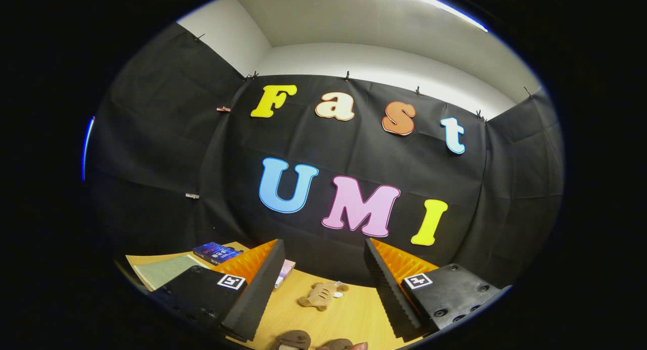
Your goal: Open the storage box then place both shoes into the box .Put the left shoe in first, then the right shoe, with the right side of both shoes facing outward in a uniform manner.
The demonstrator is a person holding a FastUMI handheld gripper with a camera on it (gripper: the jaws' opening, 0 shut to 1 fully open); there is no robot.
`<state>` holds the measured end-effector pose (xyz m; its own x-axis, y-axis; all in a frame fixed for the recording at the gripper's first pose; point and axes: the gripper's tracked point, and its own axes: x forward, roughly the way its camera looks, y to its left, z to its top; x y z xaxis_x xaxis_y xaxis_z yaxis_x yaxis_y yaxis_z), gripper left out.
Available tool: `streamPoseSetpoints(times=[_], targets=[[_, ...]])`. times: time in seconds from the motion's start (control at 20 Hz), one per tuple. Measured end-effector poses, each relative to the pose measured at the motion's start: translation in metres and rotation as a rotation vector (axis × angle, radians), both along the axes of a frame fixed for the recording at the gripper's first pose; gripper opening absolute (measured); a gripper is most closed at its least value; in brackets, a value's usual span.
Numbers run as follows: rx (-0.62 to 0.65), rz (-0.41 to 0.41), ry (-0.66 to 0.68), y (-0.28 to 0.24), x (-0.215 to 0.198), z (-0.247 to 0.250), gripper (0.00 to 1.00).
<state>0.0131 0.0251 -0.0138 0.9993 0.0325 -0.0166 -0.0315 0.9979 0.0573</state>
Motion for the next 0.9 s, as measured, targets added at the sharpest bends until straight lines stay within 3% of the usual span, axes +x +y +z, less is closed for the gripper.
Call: streamPoseSetpoints(times=[0.4, 0.65, 0.9], targets=[[-0.034, 0.041, -0.017, 0.01, 0.0, -0.007, 0.97], [0.042, 0.226, 0.081, 0.051, -0.001, -0.04, 0.97], [0.362, 0.475, 0.265, 0.099, -0.01, -0.087, 0.97]])
